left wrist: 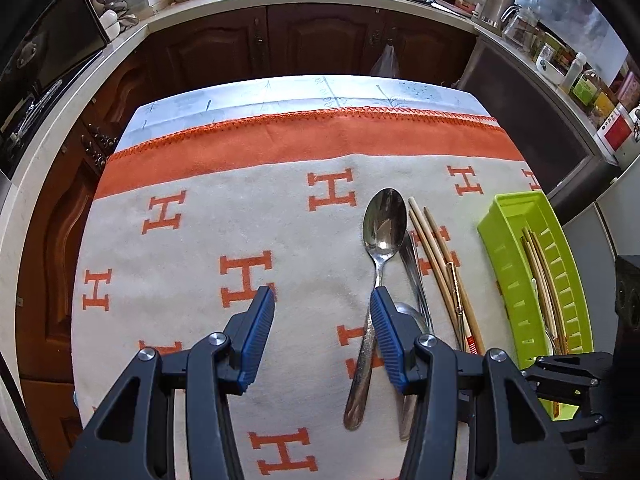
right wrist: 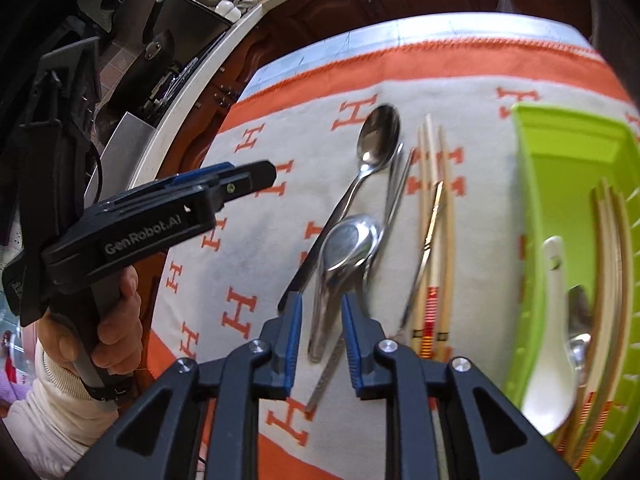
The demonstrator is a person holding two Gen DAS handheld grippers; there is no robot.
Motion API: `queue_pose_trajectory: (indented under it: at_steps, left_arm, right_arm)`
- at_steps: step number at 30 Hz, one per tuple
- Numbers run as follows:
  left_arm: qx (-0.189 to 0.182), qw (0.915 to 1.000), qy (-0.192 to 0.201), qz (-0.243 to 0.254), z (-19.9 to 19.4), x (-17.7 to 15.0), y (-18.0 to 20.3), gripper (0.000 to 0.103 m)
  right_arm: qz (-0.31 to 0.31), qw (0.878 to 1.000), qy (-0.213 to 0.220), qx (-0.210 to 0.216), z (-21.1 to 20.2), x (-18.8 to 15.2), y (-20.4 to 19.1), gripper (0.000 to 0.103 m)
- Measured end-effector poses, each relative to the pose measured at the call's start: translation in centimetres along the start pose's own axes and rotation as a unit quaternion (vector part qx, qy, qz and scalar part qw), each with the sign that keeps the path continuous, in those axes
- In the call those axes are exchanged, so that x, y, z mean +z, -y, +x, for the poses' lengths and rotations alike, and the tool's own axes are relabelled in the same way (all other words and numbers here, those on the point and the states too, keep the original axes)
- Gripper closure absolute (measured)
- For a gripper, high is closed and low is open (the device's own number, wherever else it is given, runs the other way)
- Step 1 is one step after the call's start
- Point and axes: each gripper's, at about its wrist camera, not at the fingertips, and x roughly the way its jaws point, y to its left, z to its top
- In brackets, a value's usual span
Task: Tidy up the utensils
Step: 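Grasp the metal knife with the right tool while the left tool grasps a metal spoon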
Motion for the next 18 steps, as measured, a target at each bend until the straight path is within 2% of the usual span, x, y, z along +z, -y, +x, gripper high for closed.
queue_pose_trajectory:
  at_steps: [7, 14, 15, 16, 18]
  left_arm:
    - [-0.007, 1.0000, -0.004, -0.003, -0.1, -0.9, -1.8, 0.055]
    - [-0.013, 0.9998, -0.004, -0.011, 0.1, -1.2, -2.9, 0.055]
    - [-0.014, 0.9998, -0.004, -0.012, 0.2, -1.2, -3.0, 0.055]
    - [-0.015, 0.9998, -0.004, -0.012, 0.3, -1.2, -3.1, 0.055]
    - [-0.017, 0.9997, -0.005, -0.014, 0.6, -1.1, -3.2, 0.055]
  right_arm:
    - [0.028, 0.999, -0.021, -0.003, 3.0, 0.1, 0.7, 0.083]
    - [0.059, 0.998, -0.009, 0.022, 4.6, 0.8, 1.2, 0.083]
    - [0.059, 0.998, -0.006, 0.026, 4.8, 0.8, 1.1, 0.085]
    - [0.057, 0.998, -0.001, 0.025, 4.7, 0.7, 1.0, 0.094]
    - [0.051, 0.998, 0.007, 0.026, 4.6, 0.7, 0.7, 0.098]
